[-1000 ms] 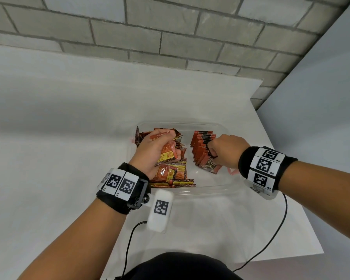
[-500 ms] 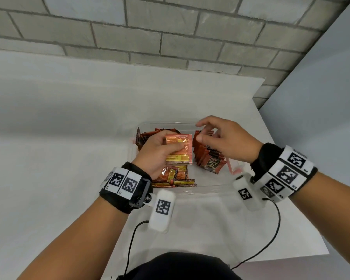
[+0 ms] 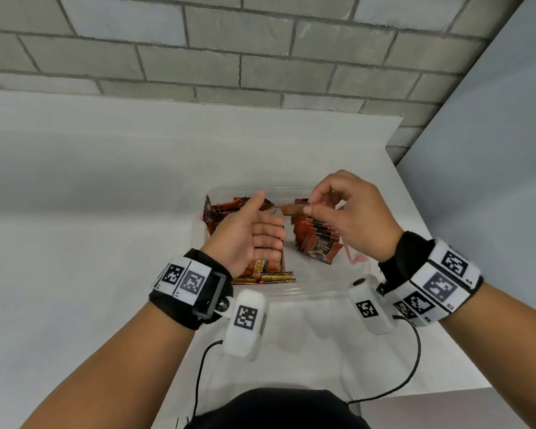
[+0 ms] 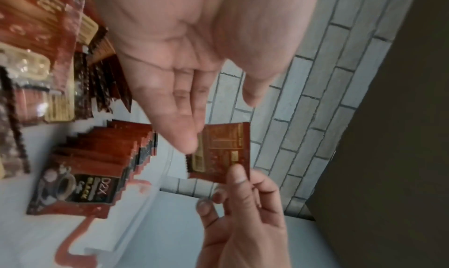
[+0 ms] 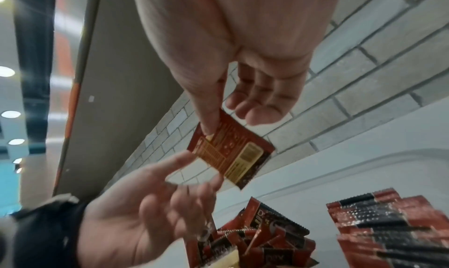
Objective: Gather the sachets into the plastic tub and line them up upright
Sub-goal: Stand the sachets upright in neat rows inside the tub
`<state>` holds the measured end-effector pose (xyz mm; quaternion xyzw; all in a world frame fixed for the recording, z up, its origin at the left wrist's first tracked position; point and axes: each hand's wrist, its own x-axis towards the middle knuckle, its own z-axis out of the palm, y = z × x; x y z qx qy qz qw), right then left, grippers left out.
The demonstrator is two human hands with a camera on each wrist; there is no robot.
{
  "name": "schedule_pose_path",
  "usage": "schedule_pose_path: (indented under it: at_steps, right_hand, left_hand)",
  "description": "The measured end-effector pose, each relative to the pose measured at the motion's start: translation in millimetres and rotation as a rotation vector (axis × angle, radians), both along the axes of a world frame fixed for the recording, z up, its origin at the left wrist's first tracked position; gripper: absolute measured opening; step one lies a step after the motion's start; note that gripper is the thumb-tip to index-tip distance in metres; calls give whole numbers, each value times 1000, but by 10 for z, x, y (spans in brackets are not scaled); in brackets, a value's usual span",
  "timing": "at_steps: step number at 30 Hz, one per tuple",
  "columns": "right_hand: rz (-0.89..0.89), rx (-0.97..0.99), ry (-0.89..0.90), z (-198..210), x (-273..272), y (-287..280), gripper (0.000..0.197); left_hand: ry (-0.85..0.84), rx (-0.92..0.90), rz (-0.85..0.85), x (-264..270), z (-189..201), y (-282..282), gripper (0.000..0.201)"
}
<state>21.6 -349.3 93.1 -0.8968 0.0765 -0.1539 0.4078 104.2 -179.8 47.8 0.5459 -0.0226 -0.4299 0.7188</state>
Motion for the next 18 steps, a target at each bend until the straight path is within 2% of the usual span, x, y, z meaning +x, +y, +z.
schedule_pose_path:
  at_steps: [2, 4, 6, 10, 13, 18]
  right_hand:
    - [98, -48, 56, -25, -53, 22, 24]
    - [167, -91, 173, -45, -86, 3, 23]
    - [174, -96, 255, -29, -111, -47, 24]
    - [-4, -106, 143, -3, -99, -155, 31]
    - [-56, -111, 175, 3, -53, -193, 36]
    - [-95, 70, 269, -14, -11, -223, 31]
  left_hand:
    - [-26, -81, -14, -5, 19, -24, 29]
    - [-88, -89, 1, 6, 22, -63, 15]
    - [-157, -27, 27, 18, 13, -103, 16]
    - [-267, 65, -17, 14, -9, -178, 14]
    - [-321, 98, -73, -20, -13, -257, 15]
    - [-258, 59, -61, -63, -21, -336, 15]
